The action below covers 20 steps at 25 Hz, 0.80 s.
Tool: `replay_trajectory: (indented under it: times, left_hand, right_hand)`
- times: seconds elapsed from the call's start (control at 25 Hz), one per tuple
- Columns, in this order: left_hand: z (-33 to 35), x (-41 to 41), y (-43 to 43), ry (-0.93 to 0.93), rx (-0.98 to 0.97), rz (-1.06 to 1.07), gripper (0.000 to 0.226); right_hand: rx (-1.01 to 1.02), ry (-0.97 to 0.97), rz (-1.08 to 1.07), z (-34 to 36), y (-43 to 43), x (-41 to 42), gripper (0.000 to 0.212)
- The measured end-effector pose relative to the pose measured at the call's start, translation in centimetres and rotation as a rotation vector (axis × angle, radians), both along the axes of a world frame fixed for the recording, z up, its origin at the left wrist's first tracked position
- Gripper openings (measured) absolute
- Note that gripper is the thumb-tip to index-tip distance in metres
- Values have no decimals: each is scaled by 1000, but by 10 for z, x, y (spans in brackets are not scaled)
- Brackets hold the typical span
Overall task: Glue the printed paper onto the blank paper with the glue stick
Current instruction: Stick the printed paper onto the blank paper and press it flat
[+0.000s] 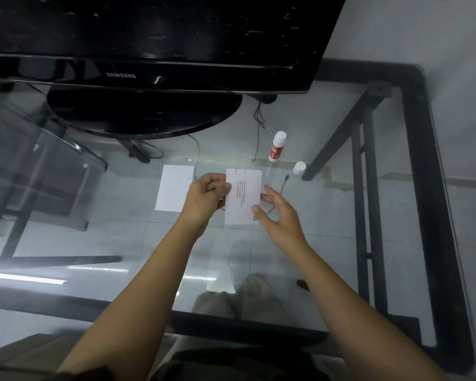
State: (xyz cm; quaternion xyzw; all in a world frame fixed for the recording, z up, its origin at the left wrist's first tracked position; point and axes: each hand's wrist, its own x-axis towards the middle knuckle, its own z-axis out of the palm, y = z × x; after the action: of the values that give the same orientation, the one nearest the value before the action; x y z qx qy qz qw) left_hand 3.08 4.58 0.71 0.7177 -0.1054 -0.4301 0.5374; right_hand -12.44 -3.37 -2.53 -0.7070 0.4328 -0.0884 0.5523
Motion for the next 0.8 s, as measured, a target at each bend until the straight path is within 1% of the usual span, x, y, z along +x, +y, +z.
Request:
replay_trajectory:
  times: [0.04,0.08,0.12,0.2,0.24,0.28,0.36,0.4,0.44,0.48,0.56,0.6,0.68,0.8]
  left_hand:
    - [3,-2,-1,17,-11,4,11]
    - [5,-2,-2,21,-16,-4,10]
    - [5,-3,-2,16,-23,-20,10]
    - [8,1,1,-53,-34,-67,13]
    - [10,7,6,-145,-24,-90,14]
    - [11,17,14,-301,1,-130,16]
    - [5,46,35,-760,103,-288,20]
    - [1,64,46,-957,174,-393,22]
    - [-3,80,56,-1087,239,-508,25]
    - [-8,93,65,-1160,277,-620,26]
    - [-15,106,76,-1231,293,-780,27]
    - [-17,106,78,-1244,279,-804,26]
    - [-22,95,74,-1253,231,-796,25]
    - [-29,60,58,-1205,166,-792,27]
  right_hand:
    - [114,-59,-87,7,-1,0,39]
    - [177,-105,-156,12,-2,-1,24]
    - [204,-137,-202,17,-2,-2,13]
    - [266,-188,-259,27,-3,-4,9]
    - [296,-208,-274,30,-3,-6,9]
    - [308,-225,-281,34,-3,-10,9]
    - [296,-235,-293,39,-4,-18,10]
    - [285,-227,-304,42,-5,-23,11]
    - [269,-217,-311,44,-6,-28,11]
    - [251,-213,-311,45,-7,-33,11]
    - [227,-209,-319,47,-8,-40,12]
    - [217,-203,-329,48,-7,-43,12]
    - [206,-192,-364,50,-7,-45,12]
    - [185,-171,-392,49,-6,-49,10]
